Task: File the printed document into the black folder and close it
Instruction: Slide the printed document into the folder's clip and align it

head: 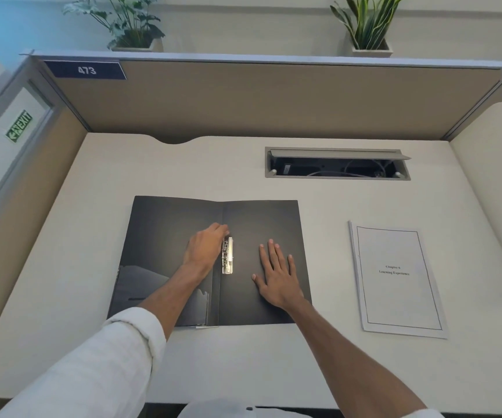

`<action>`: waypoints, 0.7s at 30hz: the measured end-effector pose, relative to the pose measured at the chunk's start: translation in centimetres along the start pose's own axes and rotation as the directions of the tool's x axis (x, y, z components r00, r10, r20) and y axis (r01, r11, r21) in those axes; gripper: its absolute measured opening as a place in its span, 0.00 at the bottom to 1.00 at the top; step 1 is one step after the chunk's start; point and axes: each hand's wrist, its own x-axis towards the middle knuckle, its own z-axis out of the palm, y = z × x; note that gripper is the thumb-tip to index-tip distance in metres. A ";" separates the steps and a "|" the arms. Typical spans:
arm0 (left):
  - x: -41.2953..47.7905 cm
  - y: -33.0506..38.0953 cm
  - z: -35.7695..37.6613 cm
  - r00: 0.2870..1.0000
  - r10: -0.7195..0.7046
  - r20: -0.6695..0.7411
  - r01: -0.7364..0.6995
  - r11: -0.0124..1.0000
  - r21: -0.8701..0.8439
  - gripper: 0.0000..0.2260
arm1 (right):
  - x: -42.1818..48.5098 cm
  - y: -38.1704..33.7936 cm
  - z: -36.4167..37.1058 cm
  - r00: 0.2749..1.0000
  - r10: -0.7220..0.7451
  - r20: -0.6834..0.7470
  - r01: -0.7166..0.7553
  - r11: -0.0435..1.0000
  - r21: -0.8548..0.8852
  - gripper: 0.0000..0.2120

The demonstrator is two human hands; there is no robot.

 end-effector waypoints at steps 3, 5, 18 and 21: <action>0.1 -0.3 0.7 0.997 0.049 0.055 -0.055 0.994 0.097 0.21 | 0.0 0.0 0.1 1.000 -0.003 -0.003 0.003 1.000 -0.002 0.37; 0.2 -0.5 1.2 0.993 0.064 0.100 -0.078 0.987 0.143 0.24 | 0.1 0.1 0.0 1.000 -0.006 0.004 0.006 1.000 -0.004 0.37; 0.3 1.5 2.4 0.997 0.033 0.071 -0.042 0.992 0.119 0.28 | -0.5 0.7 -0.9 0.999 -0.034 -0.025 0.035 0.996 0.077 0.37; 0.3 4.6 2.9 0.997 0.063 0.043 -0.066 0.996 0.060 0.29 | -1.8 2.7 -1.6 0.994 -0.017 -0.108 0.023 0.998 0.062 0.36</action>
